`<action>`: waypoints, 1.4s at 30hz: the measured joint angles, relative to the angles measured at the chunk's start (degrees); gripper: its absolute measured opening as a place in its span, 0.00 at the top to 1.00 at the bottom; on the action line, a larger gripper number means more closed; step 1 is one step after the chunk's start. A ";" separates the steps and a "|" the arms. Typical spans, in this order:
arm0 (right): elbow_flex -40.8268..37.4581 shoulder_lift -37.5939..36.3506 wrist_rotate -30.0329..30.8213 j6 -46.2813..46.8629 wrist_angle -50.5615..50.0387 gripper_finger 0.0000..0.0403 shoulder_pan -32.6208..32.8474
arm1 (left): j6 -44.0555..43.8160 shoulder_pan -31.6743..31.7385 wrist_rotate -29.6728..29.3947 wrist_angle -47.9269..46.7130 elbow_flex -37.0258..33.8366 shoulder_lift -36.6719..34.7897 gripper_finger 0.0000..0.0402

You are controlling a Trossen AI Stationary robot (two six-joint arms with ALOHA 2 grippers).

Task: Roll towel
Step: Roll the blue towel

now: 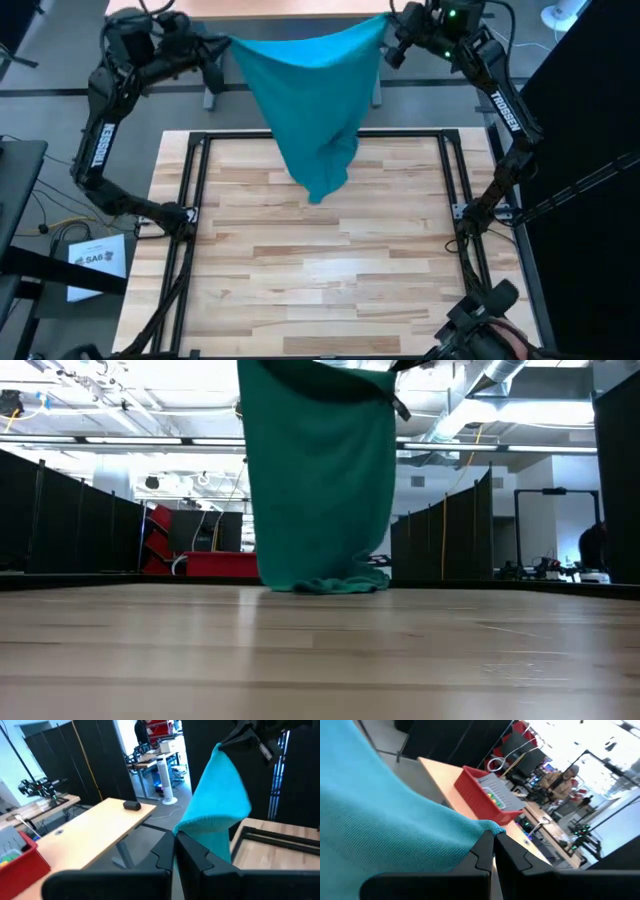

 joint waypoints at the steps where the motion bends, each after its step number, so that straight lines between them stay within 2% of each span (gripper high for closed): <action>1: 0.00 0.00 -0.01 -0.14 0.38 1.00 -0.41 | 0.22 0.52 0.47 0.02 1.41 1.15 1.00; 13: 0.00 0.11 0.00 0.25 4.92 1.00 -3.12 | -2.97 7.97 8.70 0.72 17.26 10.23 1.00; 17: 0.00 0.13 -0.02 0.40 7.48 1.00 -3.09 | -5.25 8.95 11.38 5.36 16.58 9.45 1.00; 27: 0.00 0.13 -0.07 0.40 14.38 1.00 -3.79 | -9.22 11.27 14.47 11.83 17.20 9.51 1.00; 32: 0.03 0.13 -0.64 0.42 20.06 1.00 -3.73 | -12.34 11.29 15.59 18.14 17.20 9.51 1.00; 42: 4.72 0.15 -1.10 1.06 22.77 1.00 -4.08 | -19.46 11.58 17.43 30.40 17.20 9.51 1.00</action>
